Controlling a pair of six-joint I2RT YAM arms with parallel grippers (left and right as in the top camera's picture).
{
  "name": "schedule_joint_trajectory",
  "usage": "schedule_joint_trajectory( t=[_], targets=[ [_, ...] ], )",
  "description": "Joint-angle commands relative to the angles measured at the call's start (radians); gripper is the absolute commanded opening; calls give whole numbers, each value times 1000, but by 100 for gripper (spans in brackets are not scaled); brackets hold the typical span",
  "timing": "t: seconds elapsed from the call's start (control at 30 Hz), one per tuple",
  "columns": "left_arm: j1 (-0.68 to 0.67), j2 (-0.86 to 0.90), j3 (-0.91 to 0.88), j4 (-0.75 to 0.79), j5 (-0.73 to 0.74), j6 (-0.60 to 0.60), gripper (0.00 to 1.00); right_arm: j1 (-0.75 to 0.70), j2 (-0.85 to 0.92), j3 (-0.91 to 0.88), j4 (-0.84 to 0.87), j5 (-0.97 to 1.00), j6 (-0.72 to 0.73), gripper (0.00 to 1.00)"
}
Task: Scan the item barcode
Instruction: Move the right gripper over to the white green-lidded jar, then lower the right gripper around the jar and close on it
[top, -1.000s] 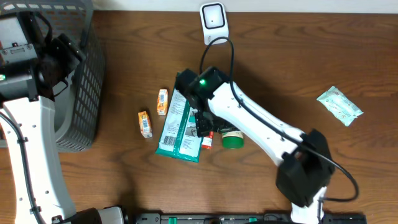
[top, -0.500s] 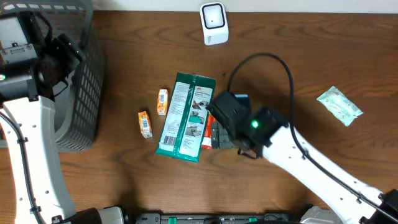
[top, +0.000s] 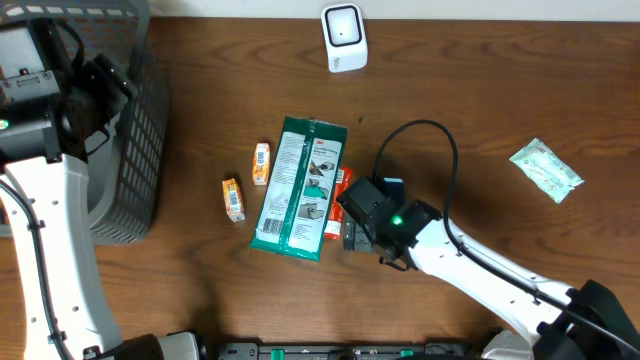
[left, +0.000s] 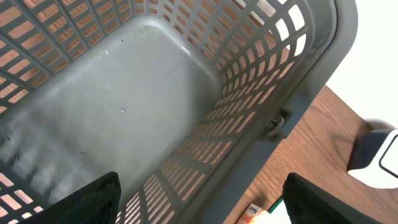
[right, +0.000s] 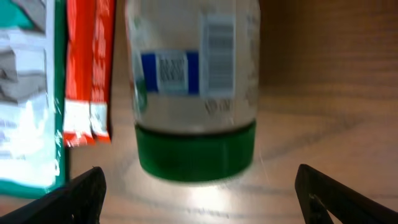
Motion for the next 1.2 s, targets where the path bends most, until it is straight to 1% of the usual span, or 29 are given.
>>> schedule_joint_trajectory(
  t=[0.0, 0.1, 0.37, 0.47, 0.6, 0.63, 0.87, 1.0, 1.17],
  targets=[
    [3, 6, 9, -2, -9, 3, 84, -4, 23, -12, 40, 47, 31, 91],
    [3, 6, 9, -3, -9, 3, 84, -4, 42, -27, 74, 49, 32, 90],
    [3, 6, 9, -3, -9, 3, 84, -5, 91, -42, 80, 47, 32, 87],
    [3, 6, 9, -2, -9, 3, 84, -4, 104, -42, 86, 48, 31, 84],
    [3, 6, 9, -3, -9, 3, 84, -4, 107, -42, 93, 48, 31, 73],
    [3, 6, 9, -2, -9, 2, 84, -6, 107, -42, 99, 51, 31, 68],
    [3, 6, 9, -3, -9, 2, 84, -7, 106, -42, 95, 52, 31, 70],
    [3, 6, 9, -3, -9, 3, 84, -7, 97, -31, 85, 55, -10, 69],
    [3, 6, 9, -3, -9, 3, 84, -11, 32, 19, 10, 55, -81, 67]
  ],
)
